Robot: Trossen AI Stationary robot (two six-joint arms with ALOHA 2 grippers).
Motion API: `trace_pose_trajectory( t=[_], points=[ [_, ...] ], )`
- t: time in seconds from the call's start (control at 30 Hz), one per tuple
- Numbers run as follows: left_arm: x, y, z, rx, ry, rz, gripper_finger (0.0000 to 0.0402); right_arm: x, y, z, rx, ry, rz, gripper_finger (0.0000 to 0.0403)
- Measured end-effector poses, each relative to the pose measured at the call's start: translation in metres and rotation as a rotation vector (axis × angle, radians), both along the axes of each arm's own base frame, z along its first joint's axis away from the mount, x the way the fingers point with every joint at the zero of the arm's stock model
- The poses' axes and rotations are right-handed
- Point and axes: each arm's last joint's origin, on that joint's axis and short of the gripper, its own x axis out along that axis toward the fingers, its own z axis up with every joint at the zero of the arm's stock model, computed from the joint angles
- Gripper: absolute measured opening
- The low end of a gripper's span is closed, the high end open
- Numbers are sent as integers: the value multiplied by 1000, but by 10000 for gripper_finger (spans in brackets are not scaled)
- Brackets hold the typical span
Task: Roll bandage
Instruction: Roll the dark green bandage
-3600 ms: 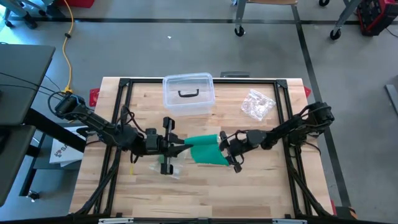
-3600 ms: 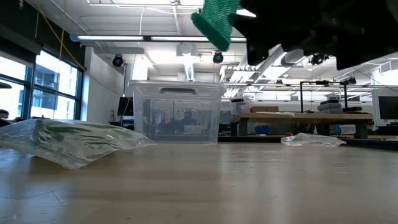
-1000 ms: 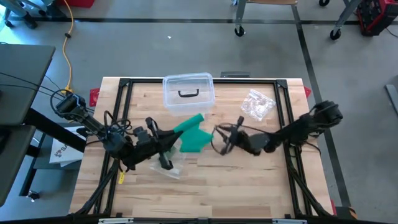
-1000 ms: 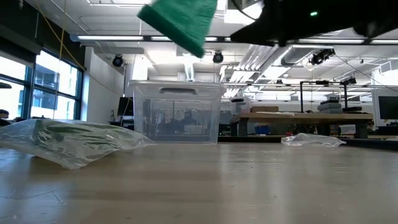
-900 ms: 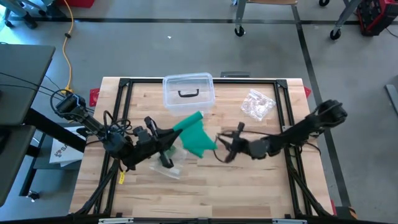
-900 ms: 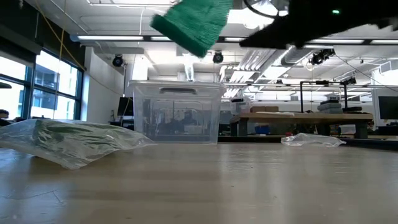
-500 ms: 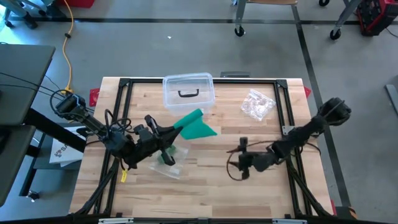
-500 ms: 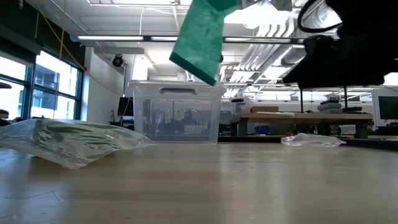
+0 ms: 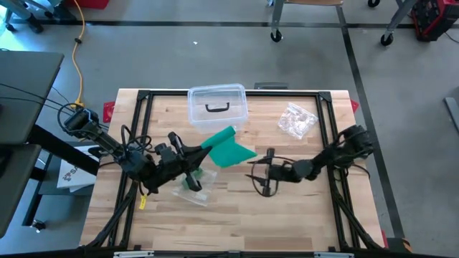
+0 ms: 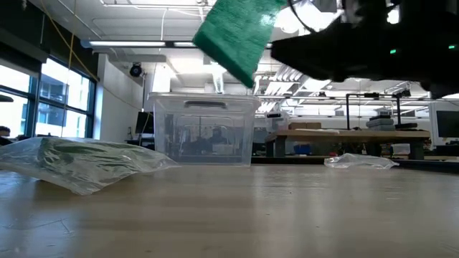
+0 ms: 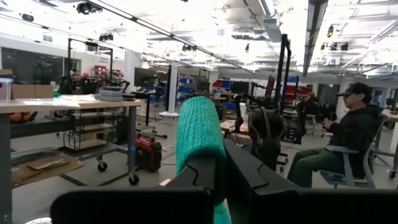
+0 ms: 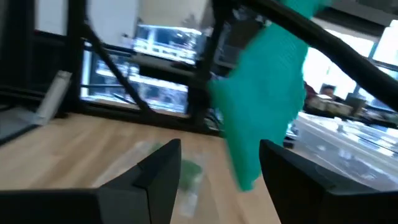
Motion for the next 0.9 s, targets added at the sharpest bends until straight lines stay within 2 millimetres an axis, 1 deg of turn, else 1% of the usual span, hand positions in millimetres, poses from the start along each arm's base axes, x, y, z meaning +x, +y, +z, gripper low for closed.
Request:
trace_pose_trajectory(
  t=[0.1, 0.2, 0.37, 0.53, 0.63, 0.7, 0.8, 0.9],
  points=[
    [0, 0, 0, 1, 0, -3, 9, 9, -7, 6, 48, -33, -80, 208],
    [0, 0, 0, 3, -2, -7, 9, 11, -13, 8, 79, -42, -162, 208],
    [0, -1, 0, 8, -5, -17, 9, 12, -14, 9, 93, -49, -172, 208],
    [0, -1, 0, 18, -11, -38, 9, 11, -16, 8, 105, -48, -234, 208],
    [1, -1, 0, 18, -11, -38, 9, 14, -18, 9, 92, -52, -167, 208],
    [1, -1, 0, 18, -12, -40, 9, 20, -22, 11, 89, -58, -123, 208],
    [1, -1, 1, 21, -15, -48, 9, 34, -29, 14, 58, -27, -73, 208],
    [1, -2, 1, 20, -27, -71, 9, 53, -30, 19, 20, 31, 13, 208]
  ],
)
